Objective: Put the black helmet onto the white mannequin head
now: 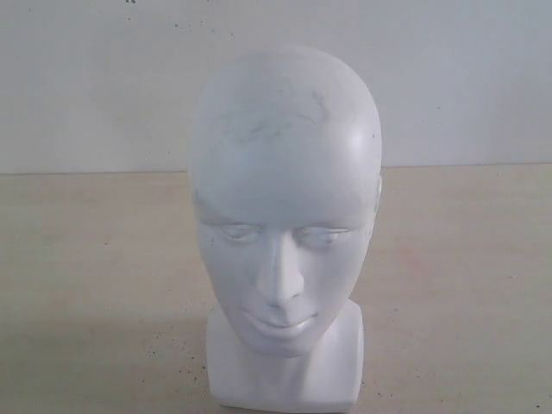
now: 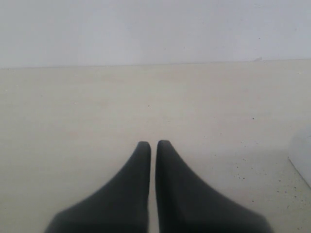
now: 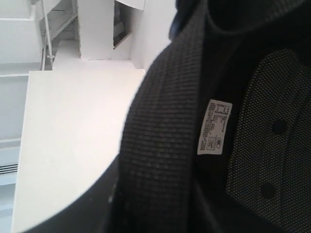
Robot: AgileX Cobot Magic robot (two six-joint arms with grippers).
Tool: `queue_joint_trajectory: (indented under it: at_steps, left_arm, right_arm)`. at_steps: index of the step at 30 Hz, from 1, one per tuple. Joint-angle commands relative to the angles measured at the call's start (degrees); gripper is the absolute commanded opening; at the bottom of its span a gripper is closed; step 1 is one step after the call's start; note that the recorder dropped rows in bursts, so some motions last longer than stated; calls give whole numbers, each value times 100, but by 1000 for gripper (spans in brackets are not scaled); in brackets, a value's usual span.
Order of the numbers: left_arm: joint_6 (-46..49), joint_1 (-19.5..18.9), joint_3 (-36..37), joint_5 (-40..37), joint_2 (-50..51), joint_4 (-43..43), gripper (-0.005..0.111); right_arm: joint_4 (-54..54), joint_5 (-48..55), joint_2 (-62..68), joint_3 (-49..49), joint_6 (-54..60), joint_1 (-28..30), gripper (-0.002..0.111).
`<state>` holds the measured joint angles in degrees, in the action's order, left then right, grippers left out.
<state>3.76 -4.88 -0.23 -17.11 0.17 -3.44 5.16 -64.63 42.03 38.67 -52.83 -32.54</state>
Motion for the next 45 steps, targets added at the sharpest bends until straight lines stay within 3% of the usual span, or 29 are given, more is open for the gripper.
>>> queue_joint_trajectory:
  at_steps: [1,7,13,26,45]
  left_arm:
    - [-51,-19,23,-7,-17,-56,4]
    - [-51,-19,23,-7,-17,-56,4]
    - [-51,-19,23,-7,-17,-56,4]
    - [-51,-19,23,-7,-17,-56,4]
    - [-51,-19,23,-7,-17,-56,4]
  right_arm:
    - [465,-533,3,429,-314,-16,0]
    - [528,-533,3,611,-962,-16,0]
    - [544,-533,3,609,-2819,-16,0]
    - [1029,-533,131,609,-4384,-2,0]
    - [1607,-533,272,609,-4455,-2,0]
